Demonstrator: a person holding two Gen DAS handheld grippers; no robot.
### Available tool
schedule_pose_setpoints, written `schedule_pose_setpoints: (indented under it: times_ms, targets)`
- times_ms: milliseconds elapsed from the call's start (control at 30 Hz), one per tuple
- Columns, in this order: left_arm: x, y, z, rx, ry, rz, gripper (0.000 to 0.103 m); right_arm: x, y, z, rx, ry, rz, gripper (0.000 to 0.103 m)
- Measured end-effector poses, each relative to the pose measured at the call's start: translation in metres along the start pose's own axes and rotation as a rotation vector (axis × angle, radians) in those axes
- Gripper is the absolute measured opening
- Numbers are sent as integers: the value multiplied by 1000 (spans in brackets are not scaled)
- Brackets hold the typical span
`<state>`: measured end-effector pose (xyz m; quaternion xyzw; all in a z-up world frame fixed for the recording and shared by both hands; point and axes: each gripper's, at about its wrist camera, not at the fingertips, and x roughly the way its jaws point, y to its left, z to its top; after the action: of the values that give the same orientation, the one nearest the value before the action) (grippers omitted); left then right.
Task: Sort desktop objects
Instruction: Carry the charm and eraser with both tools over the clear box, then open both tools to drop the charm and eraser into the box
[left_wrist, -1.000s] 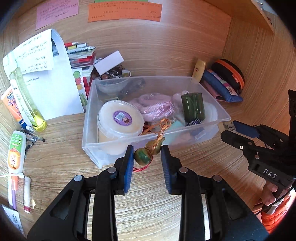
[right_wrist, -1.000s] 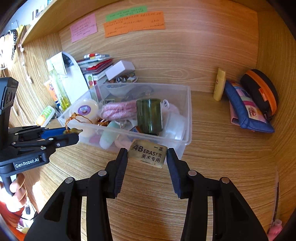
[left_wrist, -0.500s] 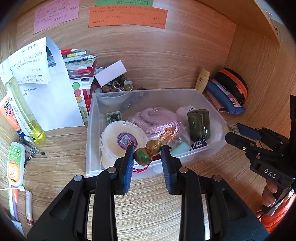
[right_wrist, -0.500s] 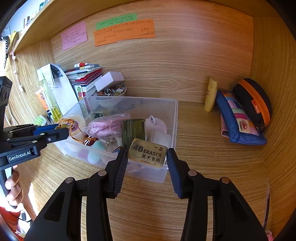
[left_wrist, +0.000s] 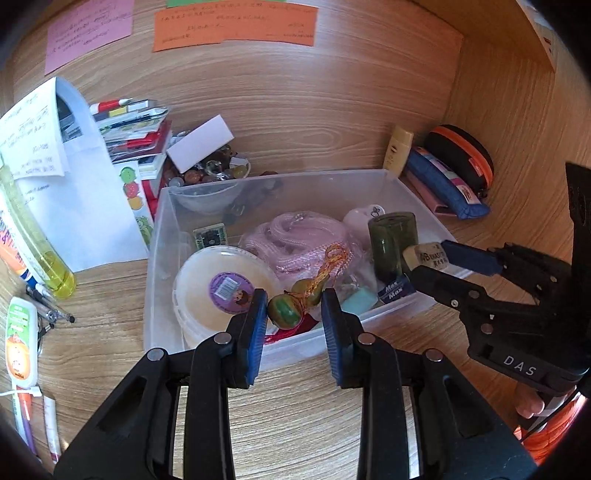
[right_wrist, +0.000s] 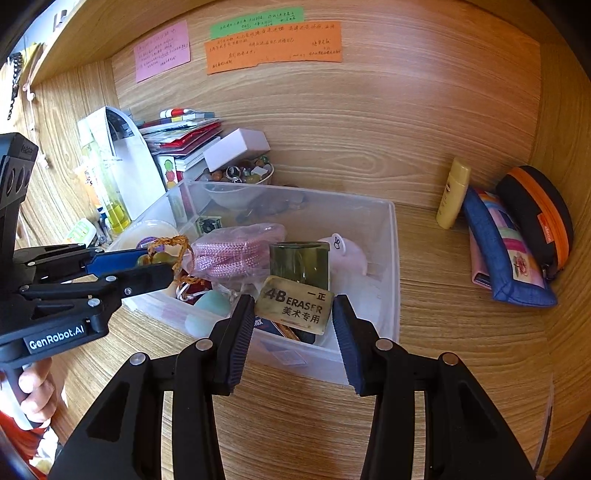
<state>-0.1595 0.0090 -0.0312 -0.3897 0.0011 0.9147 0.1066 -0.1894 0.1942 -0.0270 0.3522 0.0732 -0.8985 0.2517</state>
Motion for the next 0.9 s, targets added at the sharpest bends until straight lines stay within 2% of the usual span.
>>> schedule_pose_setpoints:
  times_ms: [200, 267, 300, 533, 667, 733, 767, 833, 900]
  targets:
    - [0, 1, 0, 9, -4, 4, 35, 0, 0, 0, 0, 1, 0, 41]
    - [-2, 1, 0, 11, -9, 1, 45, -1, 1, 0, -5, 1, -1, 41]
    - [-3, 0, -1, 14, -13, 9, 46, -2, 2, 0, -6, 2, 0, 41]
    - [-11, -3, -3, 19, -27, 31, 49, -7, 11, -2, -27, 8, 0, 42]
    - [-23, -2, -3, 12, -61, 45, 61, -16, 14, -4, -33, -6, -4, 53]
    - [-28, -1, -3, 13, -75, 55, 65, -21, 17, -4, -39, -20, -16, 67]
    - [-31, -1, -4, 13, -83, 66, 70, -25, 18, -5, -43, -31, -25, 72]
    - [-36, 0, -5, 8, -99, 78, 76, -32, 21, -6, -55, -51, -41, 76]
    - [-40, 1, -6, 3, -104, 77, 77, -38, 23, -8, -69, -65, -54, 78]
